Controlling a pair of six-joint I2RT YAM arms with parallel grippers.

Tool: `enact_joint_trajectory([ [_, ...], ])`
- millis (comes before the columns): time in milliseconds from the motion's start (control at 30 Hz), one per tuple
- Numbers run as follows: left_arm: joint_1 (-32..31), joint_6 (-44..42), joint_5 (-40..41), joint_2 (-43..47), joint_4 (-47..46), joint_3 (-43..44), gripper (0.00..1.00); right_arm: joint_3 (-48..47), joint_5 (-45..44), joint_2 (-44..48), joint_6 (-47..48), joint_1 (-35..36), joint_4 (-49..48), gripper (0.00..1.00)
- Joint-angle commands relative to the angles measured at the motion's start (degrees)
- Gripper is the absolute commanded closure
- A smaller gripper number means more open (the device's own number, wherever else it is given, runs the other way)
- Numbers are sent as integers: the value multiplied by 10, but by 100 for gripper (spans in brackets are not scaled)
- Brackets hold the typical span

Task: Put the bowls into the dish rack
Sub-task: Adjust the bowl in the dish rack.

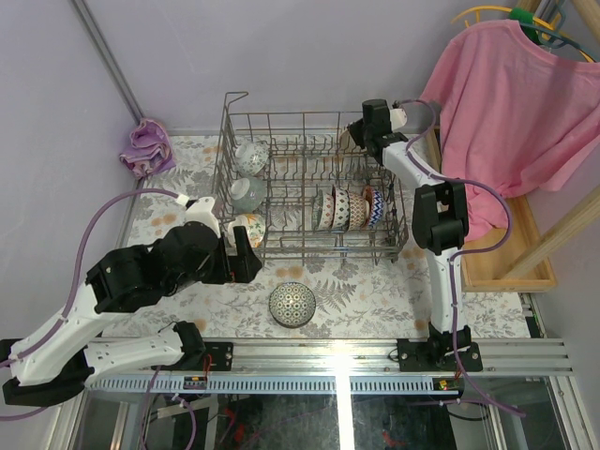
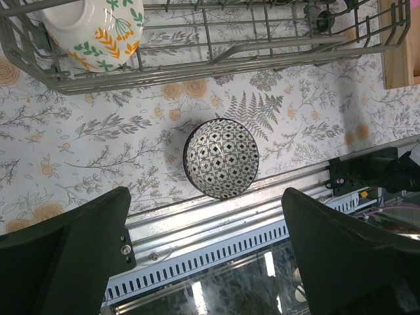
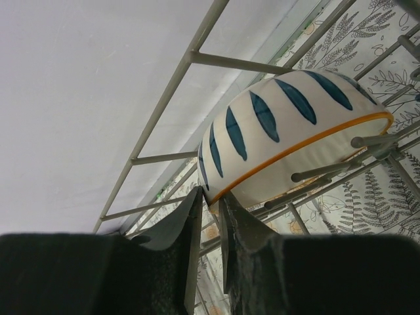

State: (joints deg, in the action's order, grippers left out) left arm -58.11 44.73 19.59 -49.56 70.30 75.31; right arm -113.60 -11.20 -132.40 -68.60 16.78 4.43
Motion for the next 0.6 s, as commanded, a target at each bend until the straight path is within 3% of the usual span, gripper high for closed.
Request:
enact_joint_trajectory([
  [0,-2,-1,21,-1,-12,15,0,-24,-32,-2,-1,-16,19,78],
  [200,-2,1,20,2,-15,9,0,-24,-27,-5,-3,-20,22,82],
  [433,-2,2,20,4,-17,3,0,-11,-21,3,-3,-23,5,100],
  [567,-2,2,20,4,-16,4,0,7,-20,17,-3,-23,-18,100],
])
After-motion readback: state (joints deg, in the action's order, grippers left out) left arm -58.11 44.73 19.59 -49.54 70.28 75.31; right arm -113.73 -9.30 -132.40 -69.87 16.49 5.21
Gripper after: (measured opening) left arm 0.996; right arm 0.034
